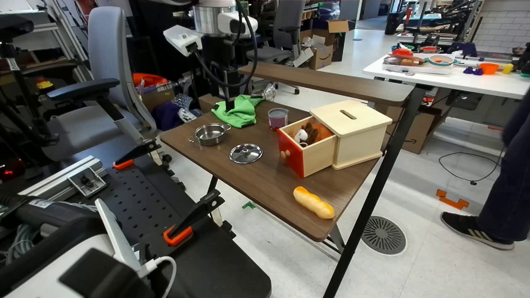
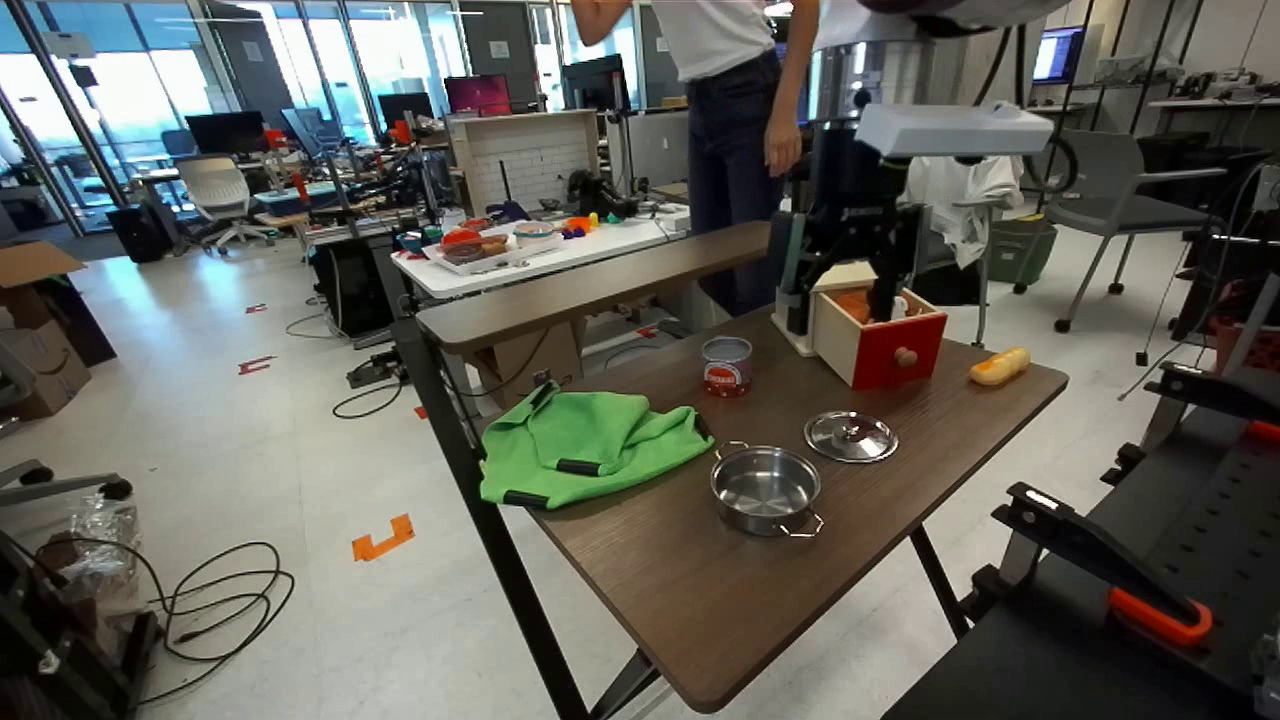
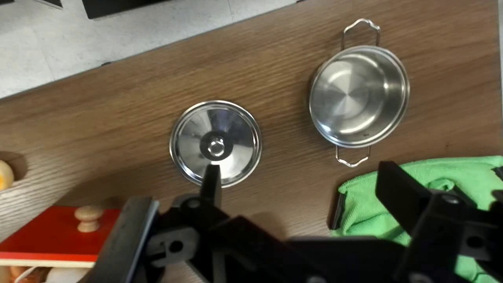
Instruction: Fold the cloth
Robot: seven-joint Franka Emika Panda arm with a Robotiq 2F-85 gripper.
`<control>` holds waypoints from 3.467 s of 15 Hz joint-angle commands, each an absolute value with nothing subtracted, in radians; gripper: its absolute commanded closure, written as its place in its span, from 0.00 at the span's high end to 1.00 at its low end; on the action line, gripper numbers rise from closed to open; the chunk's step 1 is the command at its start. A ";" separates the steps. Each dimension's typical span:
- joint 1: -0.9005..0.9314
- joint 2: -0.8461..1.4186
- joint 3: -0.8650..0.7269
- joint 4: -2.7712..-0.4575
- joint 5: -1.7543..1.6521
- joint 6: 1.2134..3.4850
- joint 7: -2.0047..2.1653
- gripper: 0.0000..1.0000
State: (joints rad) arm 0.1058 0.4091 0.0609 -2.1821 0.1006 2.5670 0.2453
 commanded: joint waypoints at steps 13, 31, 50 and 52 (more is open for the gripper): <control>0.177 0.807 0.025 -1.784 0.113 2.691 0.335 1.00; 0.161 0.847 0.034 -1.787 0.126 2.701 0.310 1.00; 0.175 0.998 0.047 -1.623 0.145 2.731 0.321 0.42; 0.173 0.991 0.047 -1.627 0.145 2.735 0.319 0.26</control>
State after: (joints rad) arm 0.1633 0.9645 0.0494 -1.6603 0.1282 2.7183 0.3201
